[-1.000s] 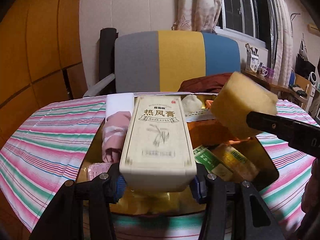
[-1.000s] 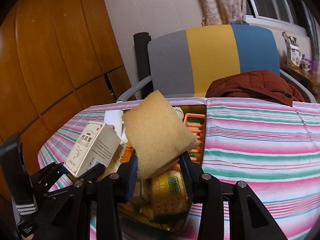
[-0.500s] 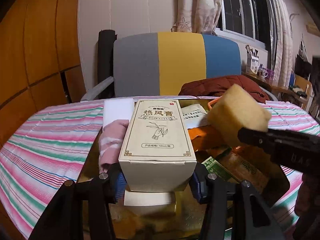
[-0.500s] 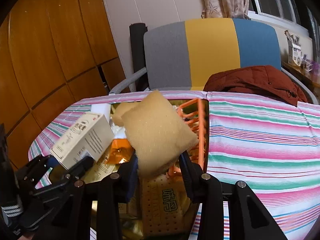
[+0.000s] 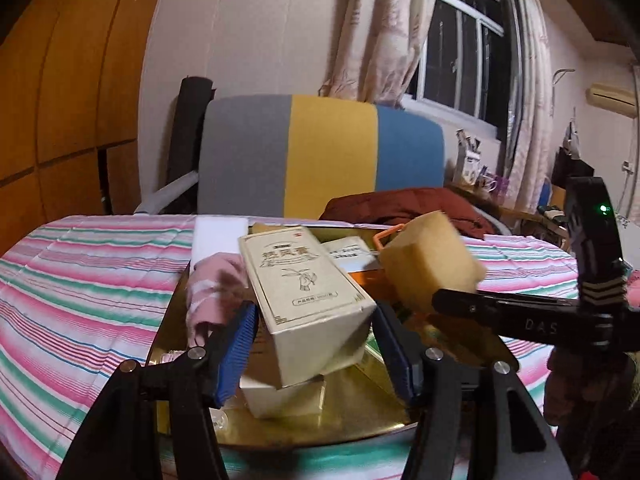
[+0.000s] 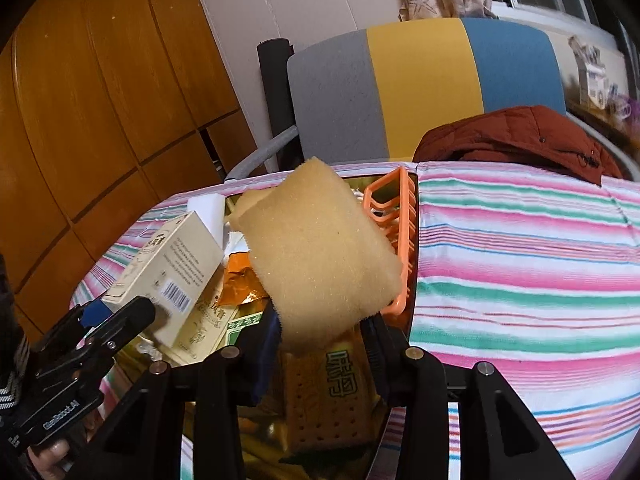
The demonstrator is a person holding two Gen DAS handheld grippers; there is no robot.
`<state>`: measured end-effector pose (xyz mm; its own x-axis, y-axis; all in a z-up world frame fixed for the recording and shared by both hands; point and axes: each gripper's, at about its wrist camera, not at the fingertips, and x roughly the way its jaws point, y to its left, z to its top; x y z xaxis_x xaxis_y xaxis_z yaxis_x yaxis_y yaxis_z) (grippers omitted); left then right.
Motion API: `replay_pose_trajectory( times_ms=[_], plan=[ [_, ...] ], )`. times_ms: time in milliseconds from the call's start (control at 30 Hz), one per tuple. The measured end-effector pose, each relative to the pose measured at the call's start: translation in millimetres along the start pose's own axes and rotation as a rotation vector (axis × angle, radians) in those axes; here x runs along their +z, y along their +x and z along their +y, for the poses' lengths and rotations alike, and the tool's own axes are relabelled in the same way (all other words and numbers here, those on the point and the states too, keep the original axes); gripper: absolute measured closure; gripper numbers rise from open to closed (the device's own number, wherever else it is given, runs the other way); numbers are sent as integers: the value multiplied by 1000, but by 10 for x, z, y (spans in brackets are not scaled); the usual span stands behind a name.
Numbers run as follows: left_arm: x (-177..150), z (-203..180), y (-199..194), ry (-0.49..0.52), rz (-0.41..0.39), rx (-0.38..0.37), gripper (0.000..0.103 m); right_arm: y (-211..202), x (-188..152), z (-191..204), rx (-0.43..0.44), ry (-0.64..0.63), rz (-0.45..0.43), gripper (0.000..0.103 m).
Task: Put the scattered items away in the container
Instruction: 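Lower the yellow sponge and beige box into the gold tin, opening both tools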
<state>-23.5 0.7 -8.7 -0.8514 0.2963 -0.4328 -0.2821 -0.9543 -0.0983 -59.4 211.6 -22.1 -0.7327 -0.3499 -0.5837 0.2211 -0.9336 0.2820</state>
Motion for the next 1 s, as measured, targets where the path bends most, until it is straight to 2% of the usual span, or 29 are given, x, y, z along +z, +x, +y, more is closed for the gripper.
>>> replay_pose_trajectory(
  times_ms=[133, 333, 400, 467, 500, 567, 667, 833, 1000],
  plan=[
    [-12, -7, -2, -7, 6, 8, 46, -119, -27, -21, 23, 18, -25, 46],
    [42, 123, -231, -88, -81, -27, 46, -286, 39, -58, -16, 25, -105, 44],
    [60, 159, -250, -95, -88, -26, 46, -303, 104, -80, -14, 33, -124, 44],
    [80, 192, -206, -97, -71, 6, 47, -287, 167, -82, -16, 26, -132, 44],
    [85, 209, -175, -100, -60, 18, 49, -262, 193, -62, -13, 18, -131, 45],
    [81, 245, -115, -114, -40, 8, 49, -182, 218, 2, -4, -6, -110, 60],
    [90, 202, -80, -98, -35, -40, 49, -105, 166, 136, 14, -58, -79, 71],
    [118, -9, 40, -38, -15, -146, 49, -13, -4, 271, 16, -125, -37, 77],
    [135, -109, 239, -55, 36, -220, 49, 43, 22, 192, -4, -111, -32, 77]
  ],
)
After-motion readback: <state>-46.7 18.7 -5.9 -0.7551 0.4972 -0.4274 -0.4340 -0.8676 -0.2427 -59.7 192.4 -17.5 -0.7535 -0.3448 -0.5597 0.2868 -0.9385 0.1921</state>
